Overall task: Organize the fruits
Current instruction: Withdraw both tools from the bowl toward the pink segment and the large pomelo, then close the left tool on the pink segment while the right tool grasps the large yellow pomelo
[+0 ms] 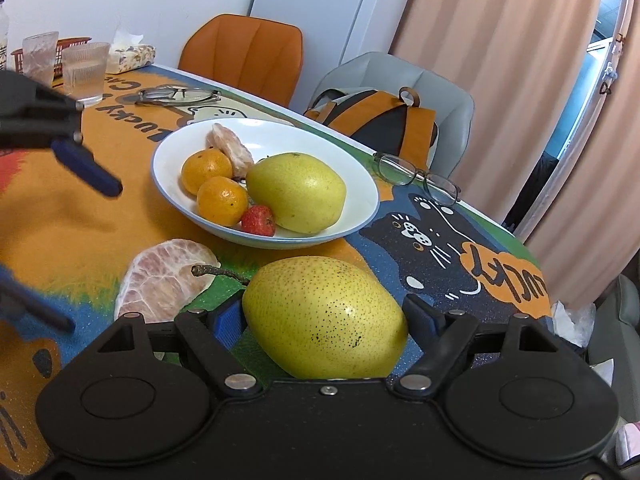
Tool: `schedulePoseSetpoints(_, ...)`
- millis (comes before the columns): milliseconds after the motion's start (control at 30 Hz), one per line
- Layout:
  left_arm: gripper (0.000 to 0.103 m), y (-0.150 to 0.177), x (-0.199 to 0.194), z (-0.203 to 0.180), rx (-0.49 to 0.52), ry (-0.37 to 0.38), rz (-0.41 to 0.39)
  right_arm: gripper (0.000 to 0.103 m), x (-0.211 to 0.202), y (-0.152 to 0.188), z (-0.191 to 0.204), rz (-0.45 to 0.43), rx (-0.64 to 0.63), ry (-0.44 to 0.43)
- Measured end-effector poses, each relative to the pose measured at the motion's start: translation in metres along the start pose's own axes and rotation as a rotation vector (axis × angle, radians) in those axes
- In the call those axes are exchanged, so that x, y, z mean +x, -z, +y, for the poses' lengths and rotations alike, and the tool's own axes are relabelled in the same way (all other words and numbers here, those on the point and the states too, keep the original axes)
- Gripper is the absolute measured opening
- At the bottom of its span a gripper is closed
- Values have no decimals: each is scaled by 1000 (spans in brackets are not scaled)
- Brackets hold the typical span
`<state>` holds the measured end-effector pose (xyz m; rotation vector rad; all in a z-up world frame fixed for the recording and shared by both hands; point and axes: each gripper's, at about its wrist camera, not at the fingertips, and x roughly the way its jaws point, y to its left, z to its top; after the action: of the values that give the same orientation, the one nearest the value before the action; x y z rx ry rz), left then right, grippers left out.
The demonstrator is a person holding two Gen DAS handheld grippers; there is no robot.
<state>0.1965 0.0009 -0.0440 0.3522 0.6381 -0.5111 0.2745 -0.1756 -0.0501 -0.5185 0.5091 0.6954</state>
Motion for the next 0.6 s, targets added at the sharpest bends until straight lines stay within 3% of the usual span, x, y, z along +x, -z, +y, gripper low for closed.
schedulePoseSetpoints(300, 89, -3, 25, 8, -76, 55, 14, 78, -1, 0, -1, 6, 4, -13)
schedulePoseSetpoints(600, 90, -8, 46, 2, -133, 59, 36, 78, -1, -1, -2, 11, 9, -23)
